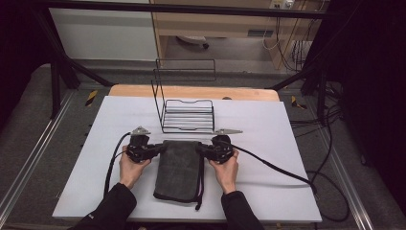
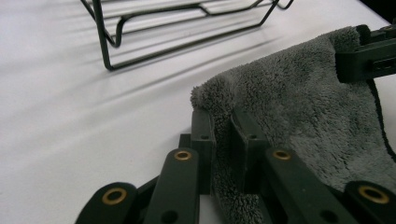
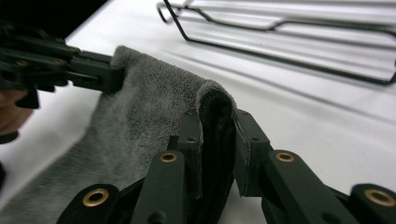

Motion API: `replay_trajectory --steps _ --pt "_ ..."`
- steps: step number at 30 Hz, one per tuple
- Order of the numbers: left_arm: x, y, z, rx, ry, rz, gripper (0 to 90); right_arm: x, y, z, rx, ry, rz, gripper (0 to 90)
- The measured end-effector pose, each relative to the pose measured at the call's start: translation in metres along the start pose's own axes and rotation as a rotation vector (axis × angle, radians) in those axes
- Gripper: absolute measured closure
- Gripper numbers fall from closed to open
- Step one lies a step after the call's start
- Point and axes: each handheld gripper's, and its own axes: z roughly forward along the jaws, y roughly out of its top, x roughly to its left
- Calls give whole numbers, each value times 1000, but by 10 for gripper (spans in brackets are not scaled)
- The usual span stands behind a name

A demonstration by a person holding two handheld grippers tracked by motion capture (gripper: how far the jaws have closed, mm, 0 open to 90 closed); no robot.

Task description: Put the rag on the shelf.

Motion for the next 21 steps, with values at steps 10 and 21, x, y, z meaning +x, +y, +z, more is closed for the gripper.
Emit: replay_trajectory --steps 10,21 --pt "-11 8 -27 -89 -22 10 805 14 8 -20 -92 34 -47 761" --pt "-26 20 -52 -162 -27 58 806 30 22 -43 -165 26 -121 762"
